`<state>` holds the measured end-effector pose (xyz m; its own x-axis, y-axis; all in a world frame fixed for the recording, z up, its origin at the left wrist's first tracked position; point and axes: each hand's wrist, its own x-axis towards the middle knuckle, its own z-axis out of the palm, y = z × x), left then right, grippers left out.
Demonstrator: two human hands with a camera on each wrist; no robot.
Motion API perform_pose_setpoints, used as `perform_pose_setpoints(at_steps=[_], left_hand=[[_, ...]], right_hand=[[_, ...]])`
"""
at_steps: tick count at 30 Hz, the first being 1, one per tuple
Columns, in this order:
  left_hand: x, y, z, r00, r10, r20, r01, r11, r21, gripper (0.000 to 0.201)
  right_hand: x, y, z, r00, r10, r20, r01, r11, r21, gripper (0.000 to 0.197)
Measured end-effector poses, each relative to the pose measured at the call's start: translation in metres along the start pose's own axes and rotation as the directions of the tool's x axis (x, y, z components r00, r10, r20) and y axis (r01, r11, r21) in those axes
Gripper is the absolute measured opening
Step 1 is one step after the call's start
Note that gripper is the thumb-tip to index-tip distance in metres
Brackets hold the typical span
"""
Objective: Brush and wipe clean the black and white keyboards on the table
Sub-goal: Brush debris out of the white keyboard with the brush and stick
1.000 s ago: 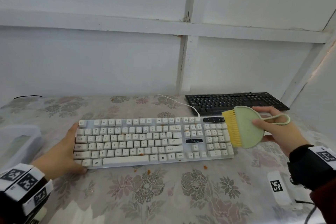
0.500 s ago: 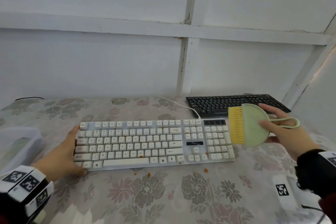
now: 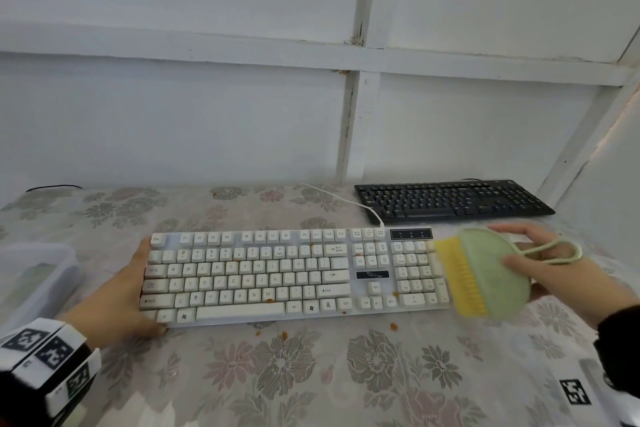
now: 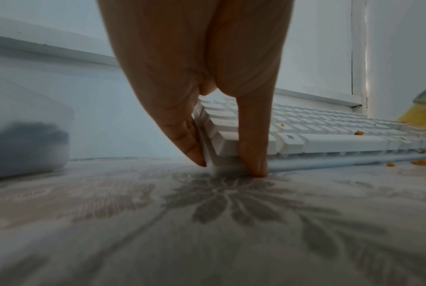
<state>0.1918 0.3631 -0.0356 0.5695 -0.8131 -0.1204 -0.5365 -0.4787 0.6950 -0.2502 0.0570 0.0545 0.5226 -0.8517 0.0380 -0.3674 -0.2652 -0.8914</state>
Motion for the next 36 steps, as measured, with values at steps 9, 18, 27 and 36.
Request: perform_pose_setpoints(at_steps=[9,18,27,36], left_hand=[[0.001,0.002,0.002,0.998,-0.054,-0.018,0.056,0.992,0.116,0.139],[0.001,0.002,0.005,0.999,-0.036,-0.029,0.039,0.995,0.088,0.134],[0.002,-0.006,0.003,0.999,-0.029,-0.020,0.029,1.000,-0.008,0.140],[0.003,-0.012,0.003,0.999,0.040,-0.009,-0.040,0.996,-0.080,0.139]], right_hand=[[0.028,0.001,0.012,0.995,-0.053,-0.089,0.059,0.996,0.062,0.046],[0.002,0.014,0.021,0.995,0.096,0.042,-0.094,0.995,-0.046,0.039],[0.014,-0.020,0.016,0.990,-0.088,-0.114,0.090,0.996,0.017,0.044],[0.004,-0.017,0.050,0.993,-0.102,-0.059,0.094,0.988,-0.119,0.043]])
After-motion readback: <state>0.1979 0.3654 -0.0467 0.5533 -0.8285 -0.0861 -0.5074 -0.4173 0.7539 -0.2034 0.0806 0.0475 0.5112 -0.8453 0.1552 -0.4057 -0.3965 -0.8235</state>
